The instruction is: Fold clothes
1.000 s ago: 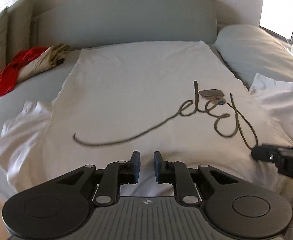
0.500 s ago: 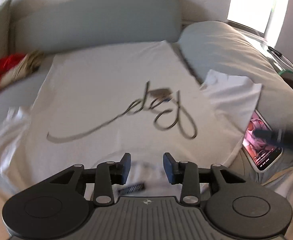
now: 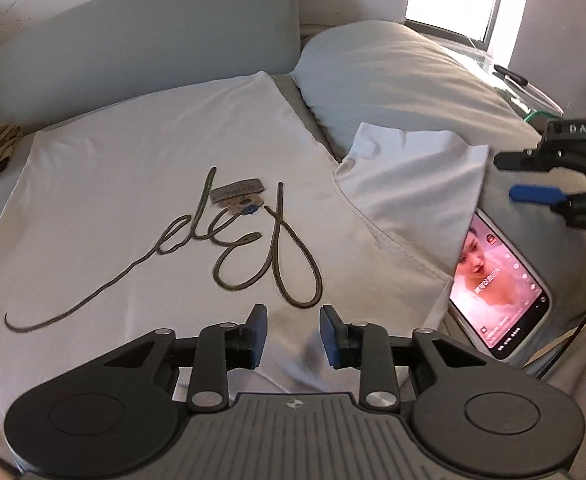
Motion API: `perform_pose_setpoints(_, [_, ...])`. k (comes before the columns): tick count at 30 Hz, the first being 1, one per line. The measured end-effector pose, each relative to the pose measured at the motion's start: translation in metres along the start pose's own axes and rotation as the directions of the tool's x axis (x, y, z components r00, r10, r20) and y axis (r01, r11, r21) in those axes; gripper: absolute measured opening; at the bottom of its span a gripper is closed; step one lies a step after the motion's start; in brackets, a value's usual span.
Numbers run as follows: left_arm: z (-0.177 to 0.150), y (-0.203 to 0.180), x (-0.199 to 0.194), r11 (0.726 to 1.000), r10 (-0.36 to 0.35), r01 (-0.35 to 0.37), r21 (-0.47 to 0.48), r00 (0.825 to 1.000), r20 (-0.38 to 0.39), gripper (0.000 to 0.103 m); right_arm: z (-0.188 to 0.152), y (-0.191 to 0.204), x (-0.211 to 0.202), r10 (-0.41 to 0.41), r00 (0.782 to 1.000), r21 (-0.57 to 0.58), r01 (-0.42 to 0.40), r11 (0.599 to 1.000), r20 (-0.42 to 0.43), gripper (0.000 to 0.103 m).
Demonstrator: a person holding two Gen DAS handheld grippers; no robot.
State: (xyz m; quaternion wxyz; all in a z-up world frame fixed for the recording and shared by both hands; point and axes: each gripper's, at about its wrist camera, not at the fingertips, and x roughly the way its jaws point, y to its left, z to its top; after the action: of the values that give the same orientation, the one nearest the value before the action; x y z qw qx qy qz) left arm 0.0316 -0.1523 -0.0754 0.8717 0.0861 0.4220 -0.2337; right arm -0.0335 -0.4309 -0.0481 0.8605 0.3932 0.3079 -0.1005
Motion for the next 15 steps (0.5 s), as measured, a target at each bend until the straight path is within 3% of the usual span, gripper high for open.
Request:
perform_pose_setpoints(6, [0.0,0.01,0.006,0.999,-0.031,0.03,-0.036,0.999,-0.012,0.03,0.013,-0.009,0.018,0.023,1.0,0.011,-0.023,1.0,0.02,0.044])
perform_pose_setpoints(10, [-0.002,0.01,0.005,0.999,-0.037,0.037,-0.036,0.999,-0.004,0.03,0.016,0.0,0.034,0.004,1.0,-0.062,-0.003,0.998,0.012,0.043])
perform_pose_setpoints(15, [-0.001,0.011,0.005,0.998,-0.047,0.047,-0.035,0.999,-0.006,0.03,0.015,0.012,0.041,-0.052,0.998,-0.173,0.054,0.983,0.02,0.007])
